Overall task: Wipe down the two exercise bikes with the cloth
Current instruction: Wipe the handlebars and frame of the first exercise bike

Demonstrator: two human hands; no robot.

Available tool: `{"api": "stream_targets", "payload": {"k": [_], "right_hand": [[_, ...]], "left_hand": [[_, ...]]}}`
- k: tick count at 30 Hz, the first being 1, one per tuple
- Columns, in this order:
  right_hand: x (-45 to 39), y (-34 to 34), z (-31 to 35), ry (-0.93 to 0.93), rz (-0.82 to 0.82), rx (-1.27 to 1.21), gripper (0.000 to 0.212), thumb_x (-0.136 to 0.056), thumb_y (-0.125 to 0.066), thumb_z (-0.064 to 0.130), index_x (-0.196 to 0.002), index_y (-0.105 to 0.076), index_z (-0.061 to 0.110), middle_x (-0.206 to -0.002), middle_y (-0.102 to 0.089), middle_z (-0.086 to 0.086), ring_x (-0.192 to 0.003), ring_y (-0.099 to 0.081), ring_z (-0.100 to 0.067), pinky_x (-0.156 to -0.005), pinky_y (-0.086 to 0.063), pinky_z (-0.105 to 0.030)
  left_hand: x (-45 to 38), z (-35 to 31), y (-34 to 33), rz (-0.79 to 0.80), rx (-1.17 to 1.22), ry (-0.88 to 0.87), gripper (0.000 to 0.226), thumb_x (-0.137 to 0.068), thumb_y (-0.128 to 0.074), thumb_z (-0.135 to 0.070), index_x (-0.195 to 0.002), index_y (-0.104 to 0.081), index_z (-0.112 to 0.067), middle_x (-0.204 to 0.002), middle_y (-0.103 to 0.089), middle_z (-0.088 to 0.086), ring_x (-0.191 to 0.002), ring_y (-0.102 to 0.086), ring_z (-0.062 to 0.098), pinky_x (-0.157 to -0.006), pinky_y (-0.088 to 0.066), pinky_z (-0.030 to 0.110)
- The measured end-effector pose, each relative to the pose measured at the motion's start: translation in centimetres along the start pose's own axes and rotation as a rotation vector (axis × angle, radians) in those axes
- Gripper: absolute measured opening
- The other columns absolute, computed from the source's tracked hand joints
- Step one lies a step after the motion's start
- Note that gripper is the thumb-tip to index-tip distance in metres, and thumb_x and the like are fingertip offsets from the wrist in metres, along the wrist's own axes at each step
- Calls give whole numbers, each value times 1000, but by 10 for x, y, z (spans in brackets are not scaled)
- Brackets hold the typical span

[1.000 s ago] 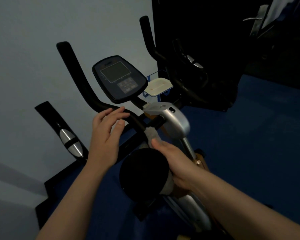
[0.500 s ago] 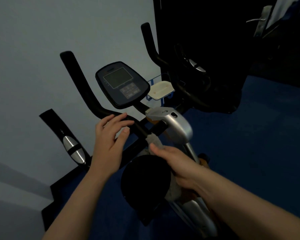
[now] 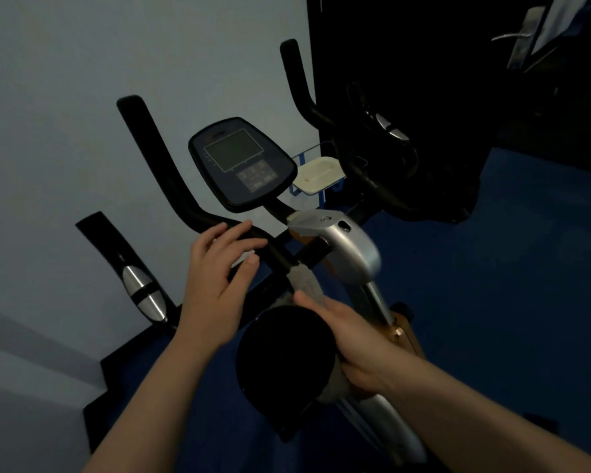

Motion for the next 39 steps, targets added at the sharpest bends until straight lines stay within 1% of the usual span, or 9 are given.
{"api": "stream_targets", "payload": {"k": [4, 8, 14, 20, 25, 27, 31, 35, 39], "right_hand": [[11, 9, 9, 12, -12, 165, 44, -85, -62, 53, -109, -67, 16, -102, -72, -3, -96, -68, -16, -79, -52, -25], [-4, 3, 18, 31, -33, 244, 47, -91, -59, 47, -117, -65, 8, -110, -71, -10, -103, -68, -23, -89, -54, -28], [5, 5, 14, 32, -19, 264, 30, -85, -62, 53, -83, -74, 25, -84, -72, 4, -81, -68, -9, -69, -50, -19], [-1, 3, 10, 55, -13, 275, 54, -85, -59, 55, -103, -68, 4, -95, -72, -3, -90, -68, -17, -79, -51, -24], [12, 14, 49, 205, -165, 1003, 53, -80, -45, 68, -60, -46, 18, -50, -49, 13, -47, -44, 1, -53, -37, -24], [16, 15, 66, 244, -215, 1223, 57, -82, -41, 71, -69, -53, 16, -61, -56, 8, -54, -52, -4, -55, -43, -29], [21, 10, 97, 286, -249, 1232, 49, -82, -36, 74, -103, -46, 31, -86, -61, 6, -73, -59, -7, -57, -41, -26], [0, -9, 144, 531, -324, 1125, 18, -94, -49, 41, -96, -35, 30, -91, -53, 3, -76, -54, -10, -60, -41, -31], [-25, -39, 134, 682, -234, 1165, 15, -92, -62, 30, -101, -55, 21, -108, -46, 5, -94, -49, -9, -83, -41, -26]], "left_hand": [[-2, -1, -3, 28, 3, -1, 30, -95, -45, -32, -117, -66, -27, -140, -49, -14, -140, -24, 8, -109, -13, 9], [-3, -1, -3, 19, -4, -3, 30, -94, -46, -31, -117, -66, -26, -139, -50, -12, -139, -25, 7, -108, -14, 7], [-2, 0, -2, 25, 20, 11, 30, -95, -45, -31, -117, -66, -27, -140, -50, -13, -140, -24, 5, -109, -14, 9], [-3, 2, -2, 13, 32, 16, 30, -95, -45, -31, -117, -65, -27, -139, -51, -13, -139, -25, 6, -110, -16, 12], [-2, 4, -1, 16, 46, 14, 30, -95, -44, -33, -117, -65, -29, -140, -50, -16, -140, -25, 5, -112, -18, 22], [-2, 4, 0, 2, 41, 13, 30, -95, -44, -33, -116, -65, -30, -139, -50, -17, -139, -26, 2, -111, -17, 18], [-3, 4, 4, -50, 43, 22, 30, -95, -44, -31, -115, -67, -27, -135, -54, -15, -135, -31, -2, -108, -17, 9], [0, 4, 13, -140, 85, 50, 28, -94, -46, -23, -111, -69, -21, -130, -58, -10, -128, -42, -2, -106, -23, 9], [5, 6, 23, -250, 84, 86, 26, -91, -46, -16, -105, -68, -18, -122, -61, -9, -117, -49, 1, -98, -29, 8]]}}
Point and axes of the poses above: each hand's wrist, its own x-axis away from the middle knuckle, its own y-axis out of the back of the hand, z = x × y, the point moved 9 cm from there along -x, towards the middle knuckle
